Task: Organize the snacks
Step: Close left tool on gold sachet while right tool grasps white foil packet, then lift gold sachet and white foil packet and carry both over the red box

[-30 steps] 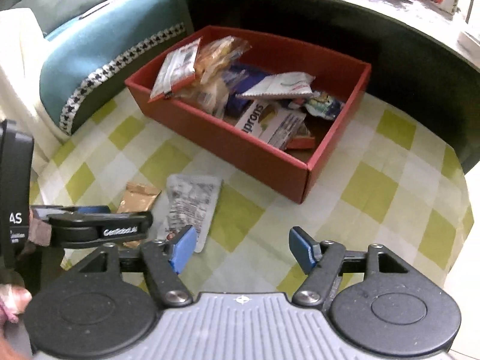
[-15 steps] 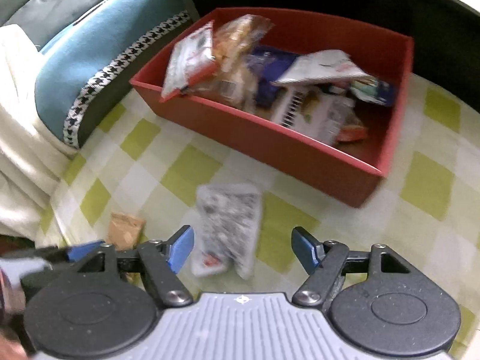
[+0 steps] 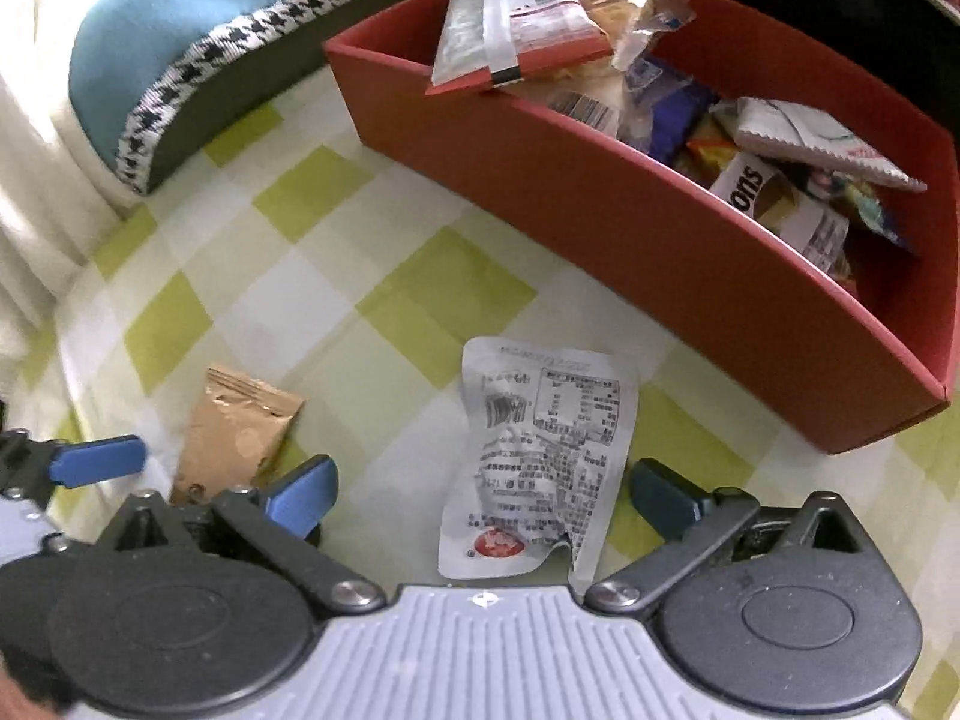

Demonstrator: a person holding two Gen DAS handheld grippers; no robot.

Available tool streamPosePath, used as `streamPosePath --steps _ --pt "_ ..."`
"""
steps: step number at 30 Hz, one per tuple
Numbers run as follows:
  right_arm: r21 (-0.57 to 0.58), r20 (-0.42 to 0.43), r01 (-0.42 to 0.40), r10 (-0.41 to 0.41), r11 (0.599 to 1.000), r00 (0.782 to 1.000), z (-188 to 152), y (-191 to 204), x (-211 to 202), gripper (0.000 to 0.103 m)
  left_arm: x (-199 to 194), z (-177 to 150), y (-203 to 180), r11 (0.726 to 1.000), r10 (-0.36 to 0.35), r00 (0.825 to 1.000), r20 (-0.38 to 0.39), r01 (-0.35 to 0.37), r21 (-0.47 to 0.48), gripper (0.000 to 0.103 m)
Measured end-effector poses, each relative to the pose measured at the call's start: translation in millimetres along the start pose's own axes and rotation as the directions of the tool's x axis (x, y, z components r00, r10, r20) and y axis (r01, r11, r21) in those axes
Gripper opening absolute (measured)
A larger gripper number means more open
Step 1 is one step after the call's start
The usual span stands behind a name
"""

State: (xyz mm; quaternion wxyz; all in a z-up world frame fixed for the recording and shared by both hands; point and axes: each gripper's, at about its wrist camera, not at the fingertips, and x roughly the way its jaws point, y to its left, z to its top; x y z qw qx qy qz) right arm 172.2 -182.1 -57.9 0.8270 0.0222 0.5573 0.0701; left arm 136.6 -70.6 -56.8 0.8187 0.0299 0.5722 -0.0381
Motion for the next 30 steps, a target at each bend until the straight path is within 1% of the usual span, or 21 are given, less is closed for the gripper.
streamPosePath --steps 1,3,4,5,6,8,10,11,13,16,19,20,22,24,25,26,27,28,29,30 --pt "-0.012 0.009 0.016 -0.016 1.0 1.0 0 2 1 0.103 -1 0 0 1.0 -0.001 1.0 0.0 0.001 -0.001 0.103" --pt "-0.055 0.067 0.032 -0.028 0.998 0.997 -1 2 4 0.103 -1 1 1 1.0 -0.006 1.0 -0.006 0.006 -0.003 0.103" --pt "-0.07 0.07 0.03 -0.025 0.997 0.997 -1 0 4 0.103 -2 1 1 1.0 -0.007 1.0 -0.006 0.007 0.0 0.103" --pt "-0.075 0.062 0.024 -0.019 0.997 0.998 0 -1 2 0.101 -2 1 2 1.0 -0.01 1.0 -0.006 0.01 0.0 0.103" --pt "-0.072 0.059 0.028 -0.024 0.997 0.998 0 -3 0 0.096 -2 1 2 1.0 -0.008 1.0 -0.01 0.008 0.0 0.103" --pt "-0.085 0.072 0.069 -0.063 0.994 0.995 -3 -6 -7 0.069 -2 1 5 1.0 -0.007 1.0 -0.017 0.006 -0.008 0.103" --pt "-0.081 0.072 0.068 -0.062 0.994 0.995 -6 -11 -14 0.058 -2 2 6 1.0 -0.009 1.0 -0.025 0.009 -0.013 0.103" --pt "-0.085 0.073 0.067 -0.061 0.994 0.995 -9 -13 -17 0.056 -2 1 7 1.0 -0.01 1.0 -0.029 0.009 -0.014 0.103" --pt "-0.095 0.061 0.093 -0.087 0.991 0.994 -15 -17 -21 0.056 -4 0 9 1.0 -0.013 0.999 -0.032 0.013 -0.018 0.103" --pt "-0.068 0.059 0.107 -0.103 0.992 0.993 -24 -25 -31 0.055 -5 0 12 0.999 -0.028 0.999 -0.032 0.027 -0.037 0.103" --pt "-0.021 0.089 0.103 -0.101 0.994 0.991 -33 -35 -52 0.055 -5 2 12 0.999 -0.033 0.999 -0.029 0.032 -0.037 0.102" --pt "-0.002 0.104 0.098 -0.097 0.995 0.99 -38 -39 -62 0.055 -5 2 10 0.999 -0.027 0.999 -0.023 0.027 -0.031 0.1" --pt "0.024 0.128 0.079 -0.082 0.997 0.988 -46 -44 -77 0.055 -6 2 6 1.0 -0.012 1.0 -0.008 0.012 -0.016 0.1" --pt "0.036 0.151 0.059 -0.064 0.998 0.986 -52 -45 -87 0.055 -8 0 2 1.0 -0.002 1.0 0.007 0.002 -0.018 0.098" --pt "0.037 0.158 0.051 -0.056 0.998 0.986 -54 -45 -90 0.055 -10 0 1 1.0 -0.004 1.0 0.013 0.004 -0.019 0.091" --pt "0.039 0.16 0.042 -0.048 0.998 0.986 -55 -47 -91 0.055 -13 -1 -2 1.0 -0.005 1.0 0.021 0.005 -0.015 0.082" --pt "0.041 0.159 0.037 -0.043 0.998 0.986 -56 -50 -92 0.055 -17 -2 -6 1.0 -0.006 1.0 0.031 0.006 -0.006 0.078" --pt "0.045 0.155 0.037 -0.043 0.998 0.987 -56 -52 -91 0.055 -20 -2 -9 1.0 -0.002 0.999 0.038 0.002 0.005 0.065" --pt "0.05 0.154 0.039 -0.047 0.998 0.987 -56 -55 -92 0.055 -22 -2 -11 1.0 -0.019 0.999 0.039 0.019 0.012 0.058" --pt "0.055 0.154 0.039 -0.047 0.998 0.987 -55 -56 -91 0.055 -24 -2 -13 1.0 -0.02 0.999 0.038 0.019 0.011 0.056"
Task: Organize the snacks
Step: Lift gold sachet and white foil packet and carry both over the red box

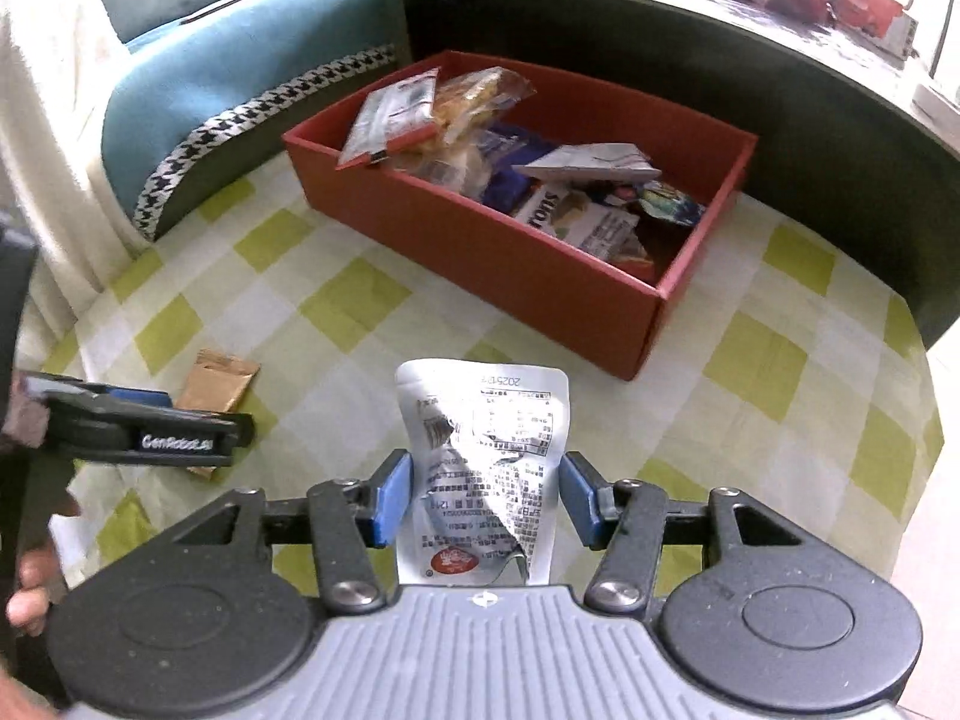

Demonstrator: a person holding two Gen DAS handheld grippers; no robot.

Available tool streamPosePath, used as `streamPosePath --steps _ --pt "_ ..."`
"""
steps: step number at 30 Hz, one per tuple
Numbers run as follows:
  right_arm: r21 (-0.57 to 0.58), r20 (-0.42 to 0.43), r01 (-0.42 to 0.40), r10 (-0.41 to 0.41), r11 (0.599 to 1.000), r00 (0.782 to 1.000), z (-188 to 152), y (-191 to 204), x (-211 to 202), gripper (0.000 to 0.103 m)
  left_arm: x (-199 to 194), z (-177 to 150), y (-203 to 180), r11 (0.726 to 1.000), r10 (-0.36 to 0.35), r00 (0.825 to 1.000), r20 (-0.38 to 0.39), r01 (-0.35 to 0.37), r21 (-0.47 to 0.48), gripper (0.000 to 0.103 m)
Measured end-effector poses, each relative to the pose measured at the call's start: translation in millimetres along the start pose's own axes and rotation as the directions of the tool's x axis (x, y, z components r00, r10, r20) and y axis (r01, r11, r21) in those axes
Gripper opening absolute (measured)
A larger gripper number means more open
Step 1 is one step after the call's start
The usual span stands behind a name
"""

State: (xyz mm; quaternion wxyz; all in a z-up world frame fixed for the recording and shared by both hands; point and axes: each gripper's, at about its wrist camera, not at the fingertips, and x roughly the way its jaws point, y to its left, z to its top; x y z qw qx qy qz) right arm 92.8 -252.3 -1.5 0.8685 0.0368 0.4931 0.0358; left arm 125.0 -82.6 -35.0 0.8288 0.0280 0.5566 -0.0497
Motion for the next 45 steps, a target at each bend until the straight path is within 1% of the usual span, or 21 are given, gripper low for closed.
streamPosePath --steps 4,8,15,19,23,26,28,29,30,31,32,33,34,35,36,37,38,39,41,43,45 --pt "0.009 0.033 -0.013 0.013 1.0 0.999 4 -2 -7 0.055 -3 1 4 0.999 -0.017 1.0 -0.017 0.016 -0.038 0.05" --pt "0.0 0.035 -0.02 0.02 1.0 0.999 4 -1 -9 0.055 -3 -2 9 0.997 -0.024 0.999 -0.032 0.022 -0.071 0.048" --pt "-0.003 0.051 -0.037 0.037 0.999 0.998 1 1 -18 0.055 -13 -11 3 0.999 0.004 1.0 -0.021 -0.005 -0.042 0.047" --pt "-0.035 0.006 -0.014 0.014 0.999 1.0 -7 7 -7 0.055 -17 -15 -1 1.0 0.014 1.0 -0.003 -0.014 -0.016 0.047" --pt "-0.076 -0.067 0.02 -0.025 0.997 0.997 -17 13 15 0.055 -4 -20 3 1.0 0.006 1.0 -0.022 -0.006 -0.026 0.05" --pt "-0.097 -0.116 0.032 -0.043 0.995 0.992 -22 17 31 0.055 -3 -20 1 1.0 0.002 1.0 0.018 -0.002 -0.002 0.051" --pt "-0.105 -0.132 0.028 -0.042 0.994 0.99 -24 19 38 0.056 -2 -20 2 1.0 -0.001 0.999 0.038 0.001 -0.001 0.058" --pt "-0.118 -0.129 0.029 -0.044 0.993 0.991 -25 21 39 0.057 -1 -19 4 1.0 -0.005 0.999 0.046 0.005 -0.003 0.067" --pt "-0.128 -0.122 0.035 -0.05 0.991 0.991 -26 22 40 0.058 1 -18 7 1.0 -0.016 0.999 0.047 0.016 -0.012 0.072" --pt "-0.126 -0.12 0.034 -0.049 0.991 0.992 -25 22 40 0.06 3 -17 8 0.999 -0.05 0.998 0.047 0.05 -0.017 0.085" --pt "-0.115 -0.118 0.029 -0.043 0.993 0.992 -24 21 40 0.064 5 -17 6 0.997 -0.077 0.996 0.038 0.078 -0.013 0.09" --pt "-0.102 -0.12 0.018 -0.03 0.995 0.992 -24 20 41 0.069 6 -19 1 0.998 -0.065 0.997 0.038 0.065 0.015 0.09" --pt "-0.098 -0.124 -0.004 -0.008 0.995 0.992 -24 19 41 0.081 7 -22 -5 0.998 -0.043 0.998 0.04 0.041 0.05 0.091" --pt "-0.104 -0.129 -0.02 0.006 0.994 0.992 -25 20 44 0.087 8 -25 -10 0.997 -0.02 0.999 0.049 0.016 0.077 0.091" --pt "-0.117 -0.129 -0.012 -0.003 0.993 0.992 -25 23 45 0.087 8 -27 -10 0.998 -0.018 0.999 0.049 0.015 0.063 0.091" --pt "-0.146 -0.124 0.015 -0.033 0.989 0.992 -28 27 47 0.087 8 -27 -6 0.999 -0.031 0.999 0.039 0.029 0.045 0.087" --pt "-0.168 -0.119 0.031 -0.051 0.985 0.992 -29 30 47 0.085 7 -26 -3 0.999 -0.032 0.999 0.035 0.031 0.036 0.078" --pt "-0.168 -0.119 0.032 -0.052 0.985 0.992 -29 31 46 0.082 5 -26 1 0.999 -0.027 0.999 0.035 0.026 0.029 0.074" --pt "-0.149 -0.116 0.035 -0.052 0.988 0.992 -28 27 41 0.055 3 -27 7 0.999 -0.03 0.999 0.036 0.029 0.026 0.062" --pt "-0.116 -0.112 0.023 -0.036 0.993 0.993 -27 22 33 0.05 0 -29 10 0.999 -0.035 0.999 0.031 0.034 0.024 0.05" --pt "-0.103 -0.106 0.039 -0.05 0.994 0.993 -29 21 28 0.049 -2 -30 13 0.998 -0.066 0.998 0.014 0.065 0.01 0.047"
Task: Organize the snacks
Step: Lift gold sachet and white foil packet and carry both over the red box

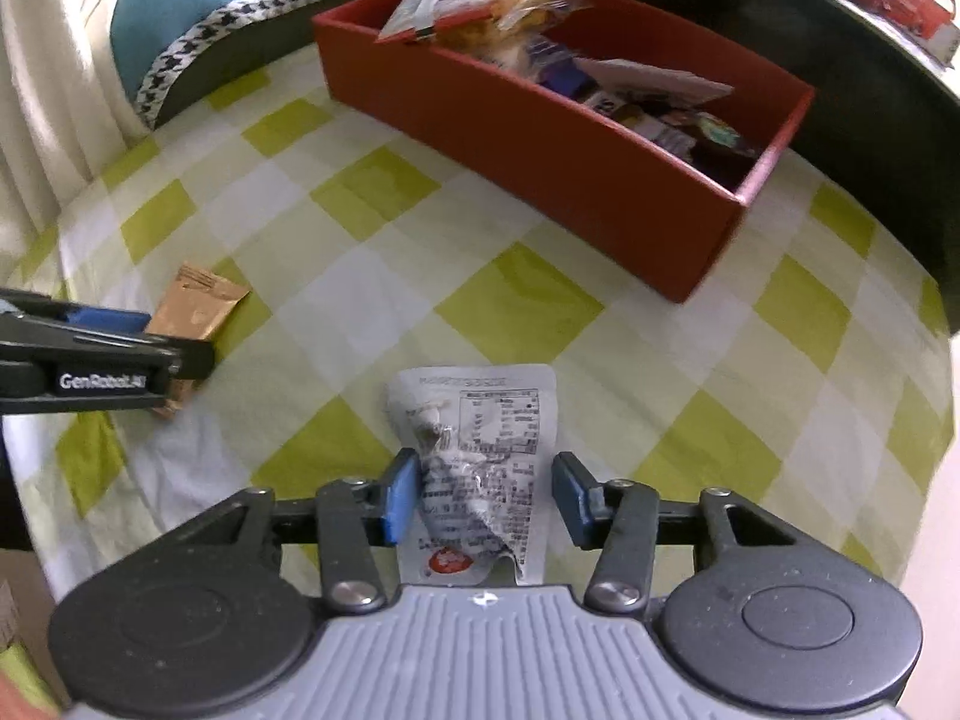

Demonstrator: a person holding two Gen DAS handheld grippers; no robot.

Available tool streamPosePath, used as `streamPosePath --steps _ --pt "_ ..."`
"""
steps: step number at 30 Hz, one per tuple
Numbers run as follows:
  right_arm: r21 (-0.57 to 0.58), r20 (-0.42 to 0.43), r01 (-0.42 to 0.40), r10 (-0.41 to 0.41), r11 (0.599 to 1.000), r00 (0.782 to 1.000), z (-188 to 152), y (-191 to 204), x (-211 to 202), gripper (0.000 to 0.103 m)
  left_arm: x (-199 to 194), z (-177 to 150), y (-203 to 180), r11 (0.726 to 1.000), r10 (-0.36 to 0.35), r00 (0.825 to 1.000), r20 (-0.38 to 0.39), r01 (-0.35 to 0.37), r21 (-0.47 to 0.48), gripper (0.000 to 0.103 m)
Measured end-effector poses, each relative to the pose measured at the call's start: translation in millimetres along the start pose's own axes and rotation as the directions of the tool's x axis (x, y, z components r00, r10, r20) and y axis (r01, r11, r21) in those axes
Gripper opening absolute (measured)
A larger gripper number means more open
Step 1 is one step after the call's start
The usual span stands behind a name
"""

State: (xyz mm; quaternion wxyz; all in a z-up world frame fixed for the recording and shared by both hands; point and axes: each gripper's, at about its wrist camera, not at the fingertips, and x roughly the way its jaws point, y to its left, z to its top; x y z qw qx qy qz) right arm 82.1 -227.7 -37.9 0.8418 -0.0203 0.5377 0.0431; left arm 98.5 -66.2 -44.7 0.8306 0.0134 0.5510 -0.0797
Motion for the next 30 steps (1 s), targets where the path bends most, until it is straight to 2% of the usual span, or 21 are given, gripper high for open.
streamPosePath --steps 4,12,16,21,30 --pt "0.015 0.032 -0.008 0.007 1.0 0.999 -8 6 -14 0.048 -7 -3 5 0.999 -0.036 0.999 0.002 0.036 -0.04 0.047" --pt "0.096 0.122 -0.045 0.033 0.994 0.992 -14 -3 -44 0.048 -31 4 1 0.995 -0.085 0.994 0.072 0.089 -0.042 0.047" --pt "0.134 0.165 -0.057 0.034 0.989 0.986 -6 -11 -53 0.048 -40 15 -8 0.992 -0.117 0.988 0.102 0.12 -0.029 0.047" --pt "0.171 0.221 -0.088 0.049 0.981 0.974 16 -23 -58 0.048 -44 42 -19 0.987 -0.156 0.978 0.14 0.161 -0.024 0.047" --pt "0.255 0.316 -0.134 0.049 0.958 0.947 69 -58 -58 0.048 -45 114 -50 0.976 -0.213 0.955 0.207 0.216 0.009 0.047"
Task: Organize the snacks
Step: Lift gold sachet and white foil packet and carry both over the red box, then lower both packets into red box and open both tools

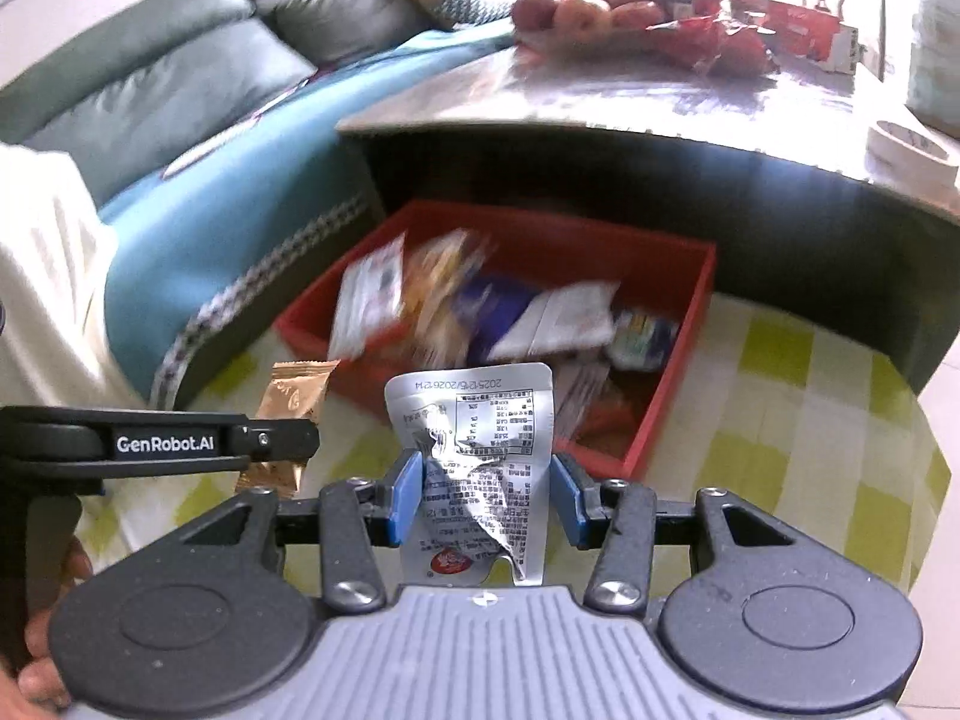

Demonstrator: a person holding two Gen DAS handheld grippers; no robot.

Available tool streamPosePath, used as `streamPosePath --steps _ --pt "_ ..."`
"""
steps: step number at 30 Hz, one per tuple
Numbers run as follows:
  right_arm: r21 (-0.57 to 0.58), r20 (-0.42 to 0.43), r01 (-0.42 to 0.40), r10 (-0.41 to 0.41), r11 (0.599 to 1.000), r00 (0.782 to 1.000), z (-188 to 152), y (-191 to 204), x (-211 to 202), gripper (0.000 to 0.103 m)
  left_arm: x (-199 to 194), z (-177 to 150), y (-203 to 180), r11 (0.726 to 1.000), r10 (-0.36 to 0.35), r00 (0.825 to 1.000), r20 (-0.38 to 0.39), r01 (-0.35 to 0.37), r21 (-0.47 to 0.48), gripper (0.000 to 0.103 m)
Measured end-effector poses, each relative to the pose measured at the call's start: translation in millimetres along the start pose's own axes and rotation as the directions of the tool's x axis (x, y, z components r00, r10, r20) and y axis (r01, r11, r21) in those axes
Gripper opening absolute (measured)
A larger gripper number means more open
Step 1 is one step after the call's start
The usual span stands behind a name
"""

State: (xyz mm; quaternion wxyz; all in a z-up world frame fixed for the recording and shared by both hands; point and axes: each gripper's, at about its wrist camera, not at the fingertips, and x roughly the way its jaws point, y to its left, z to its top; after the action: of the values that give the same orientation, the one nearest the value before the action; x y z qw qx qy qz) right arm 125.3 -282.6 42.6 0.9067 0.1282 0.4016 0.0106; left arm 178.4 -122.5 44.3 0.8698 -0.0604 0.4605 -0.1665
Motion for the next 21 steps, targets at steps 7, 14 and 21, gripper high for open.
streamPosePath --steps 7,14,21 --pt "0.051 0.016 0.017 -0.018 0.999 1.0 37 -21 31 0.048 36 35 -13 1.0 0.003 1.0 0.009 -0.003 0.016 0.047" --pt "0.047 -0.012 0.036 -0.035 0.998 0.999 57 -29 69 0.048 70 58 -27 0.996 0.038 0.999 0.022 -0.039 0.078 0.045" --pt "0.035 -0.047 0.058 -0.056 0.998 0.997 59 -37 96 0.046 93 57 -30 0.992 0.057 0.998 0.035 -0.06 0.108 0.046"
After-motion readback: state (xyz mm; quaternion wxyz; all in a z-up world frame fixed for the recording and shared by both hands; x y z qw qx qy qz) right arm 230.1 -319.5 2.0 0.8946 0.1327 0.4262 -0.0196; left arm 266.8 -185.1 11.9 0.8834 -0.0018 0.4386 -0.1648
